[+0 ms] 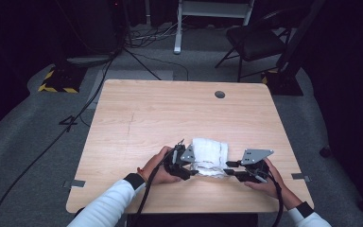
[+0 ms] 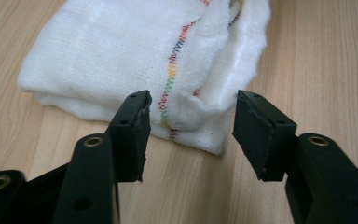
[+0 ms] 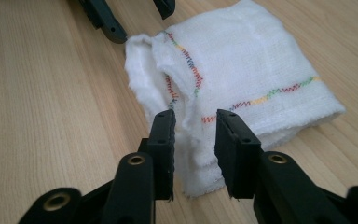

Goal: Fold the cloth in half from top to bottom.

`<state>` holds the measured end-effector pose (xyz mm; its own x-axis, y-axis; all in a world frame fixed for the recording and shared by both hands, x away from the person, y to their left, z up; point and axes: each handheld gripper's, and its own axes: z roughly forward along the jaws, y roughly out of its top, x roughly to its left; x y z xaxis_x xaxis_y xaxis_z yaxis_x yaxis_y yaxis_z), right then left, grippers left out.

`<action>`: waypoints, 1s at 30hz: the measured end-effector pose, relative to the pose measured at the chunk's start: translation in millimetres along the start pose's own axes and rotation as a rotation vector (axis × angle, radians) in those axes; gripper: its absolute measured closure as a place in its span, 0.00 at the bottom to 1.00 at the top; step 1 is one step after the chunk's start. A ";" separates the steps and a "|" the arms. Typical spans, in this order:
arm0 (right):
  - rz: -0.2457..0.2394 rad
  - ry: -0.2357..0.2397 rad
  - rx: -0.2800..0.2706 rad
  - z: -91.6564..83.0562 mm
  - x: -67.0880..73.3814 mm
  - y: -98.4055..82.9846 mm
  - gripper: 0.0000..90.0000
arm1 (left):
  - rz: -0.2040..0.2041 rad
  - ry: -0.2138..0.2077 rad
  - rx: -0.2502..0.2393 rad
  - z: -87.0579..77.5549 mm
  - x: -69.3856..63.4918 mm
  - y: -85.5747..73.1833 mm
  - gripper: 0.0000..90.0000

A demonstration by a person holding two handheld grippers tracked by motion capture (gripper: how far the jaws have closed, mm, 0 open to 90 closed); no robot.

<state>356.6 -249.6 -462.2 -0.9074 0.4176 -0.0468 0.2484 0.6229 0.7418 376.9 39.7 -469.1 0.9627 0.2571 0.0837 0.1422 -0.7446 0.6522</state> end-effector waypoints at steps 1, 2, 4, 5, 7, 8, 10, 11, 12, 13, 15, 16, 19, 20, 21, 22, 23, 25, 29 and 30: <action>0.000 -0.009 -0.003 -1.2 -0.3 1.0 0.73 | -0.001 0.003 0.000 -0.9 -0.4 0.4 0.48; 0.003 -0.012 -0.003 -2.1 -0.5 1.6 0.72 | -0.004 0.011 0.002 -2.0 -0.8 1.1 0.46; 0.001 -0.023 -0.008 -3.9 -1.2 3.3 0.68 | -0.008 0.025 0.000 -4.3 -0.7 2.0 0.41; 0.005 -0.031 -0.007 -4.9 -1.5 4.1 0.66 | -0.010 0.032 0.001 -6.3 -0.6 2.4 0.39; 0.013 -0.041 -0.012 -7.0 -2.4 5.3 0.61 | -0.014 0.043 -0.002 -8.9 -0.3 2.5 0.36; 0.011 -0.050 -0.012 -8.2 -3.1 6.1 0.59 | -0.016 0.050 -0.001 -10.5 -0.2 2.5 0.35; 0.017 -0.070 -0.009 -9.9 -4.0 7.0 0.54 | -0.021 0.057 -0.007 -13.0 0.8 2.0 0.32; 0.020 -0.079 -0.010 -10.7 -4.9 7.3 0.51 | -0.028 0.068 -0.001 -14.3 1.2 1.9 0.31; 0.023 -0.088 -0.005 -11.7 -5.6 7.6 0.49 | -0.034 0.071 0.004 -15.6 1.5 1.5 0.28; 0.023 -0.099 0.000 -12.5 -5.7 7.7 0.45 | -0.035 0.075 0.000 -16.7 2.0 0.8 0.27; 0.023 -0.115 0.005 -13.9 -5.8 7.6 0.43 | -0.043 0.089 0.008 -19.3 2.2 -0.7 0.25; 0.023 -0.124 0.008 -15.0 -5.9 7.5 0.41 | -0.044 0.095 0.009 -20.3 2.3 -1.2 0.24; 0.019 -0.145 0.013 -17.9 -6.0 7.4 0.37 | -0.041 0.120 0.007 -25.5 1.3 -4.3 0.23; 0.018 -0.151 0.016 -19.2 -6.2 7.0 0.36 | -0.034 0.129 0.009 -27.2 1.3 -5.3 0.23; 0.018 -0.158 0.022 -20.4 -6.2 6.5 0.35 | -0.036 0.134 0.010 -29.0 0.8 -6.6 0.23; 0.018 -0.166 0.024 -21.4 -6.2 5.7 0.34 | -0.031 0.140 0.012 -30.9 1.0 -7.8 0.23; 0.021 -0.172 0.028 -22.6 -6.1 4.7 0.34 | -0.034 0.145 0.014 -32.5 0.7 -9.3 0.23; 0.018 -0.192 0.037 -24.9 -6.2 2.6 0.33 | -0.028 0.156 0.022 -35.7 0.8 -12.3 0.23; 0.016 -0.228 0.054 -30.6 -6.2 -2.9 0.31 | -0.025 0.182 0.035 -42.1 0.4 -20.1 0.22; 0.020 -0.235 0.057 -32.4 -6.5 -4.6 0.30 | -0.025 0.185 0.039 -43.9 0.4 -22.3 0.22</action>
<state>350.4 -276.5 -443.6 -0.7998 0.5687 -0.1921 0.2900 0.6464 0.7058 364.0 83.5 -450.5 0.9006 0.3817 0.2077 0.1774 -0.7593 0.6261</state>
